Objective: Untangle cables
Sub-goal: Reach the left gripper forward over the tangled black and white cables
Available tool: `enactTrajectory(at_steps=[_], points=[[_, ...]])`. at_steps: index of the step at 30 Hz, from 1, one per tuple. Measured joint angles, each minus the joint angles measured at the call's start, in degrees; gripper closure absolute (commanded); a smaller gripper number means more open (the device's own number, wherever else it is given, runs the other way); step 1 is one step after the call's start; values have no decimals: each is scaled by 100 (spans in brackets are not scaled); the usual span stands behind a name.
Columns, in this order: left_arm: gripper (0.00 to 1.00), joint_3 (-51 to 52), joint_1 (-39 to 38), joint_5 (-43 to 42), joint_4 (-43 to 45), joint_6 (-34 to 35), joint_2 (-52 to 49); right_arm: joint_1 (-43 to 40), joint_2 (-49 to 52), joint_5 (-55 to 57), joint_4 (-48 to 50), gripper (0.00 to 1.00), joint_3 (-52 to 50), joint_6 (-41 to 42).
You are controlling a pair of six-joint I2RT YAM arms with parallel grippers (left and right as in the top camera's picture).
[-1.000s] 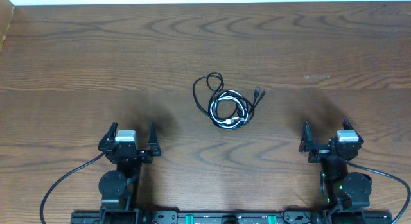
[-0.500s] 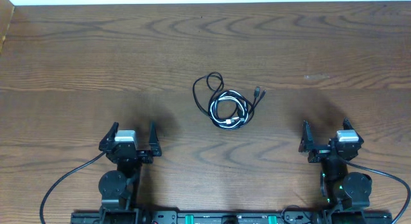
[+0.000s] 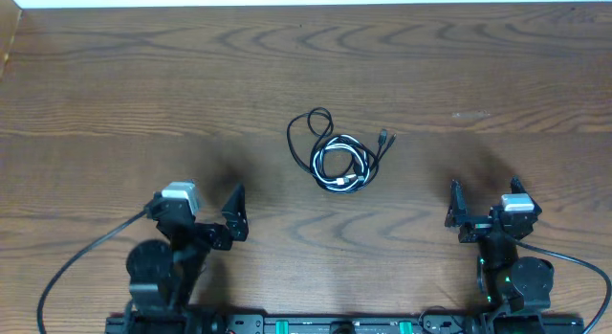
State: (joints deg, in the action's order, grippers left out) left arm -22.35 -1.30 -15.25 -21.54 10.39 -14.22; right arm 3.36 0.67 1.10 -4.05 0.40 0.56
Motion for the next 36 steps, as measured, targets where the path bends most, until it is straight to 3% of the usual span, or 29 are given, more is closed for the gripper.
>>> enactTrajectory(at_steps=[8, 12, 19, 23, 31, 36], points=[[0, -1624, 0, -140, -1268, 103, -1862, 0, 2, -2, 0, 1, 0, 0], [0, -2098, 0, -431, -1434, 144, -2485, 0, 2, 0, 0, 1, 0, 0], [1, -2140, -4, -1639, -1462, 186, -3001, 0, 2, 0, 0, 1, 0, 0], [1, -2142, -4, -1910, -1443, 367, -3224, 0, 2, 0, 0, 1, 0, 0], [1, -2140, -4, -1971, -1360, 1021, -3495, 0, 2, 0, 2, 1, 0, 0], [1, -2142, -284, -1344, -1344, 1521, -3528, 0, 2, -2, 0, 1, 0, 0]])
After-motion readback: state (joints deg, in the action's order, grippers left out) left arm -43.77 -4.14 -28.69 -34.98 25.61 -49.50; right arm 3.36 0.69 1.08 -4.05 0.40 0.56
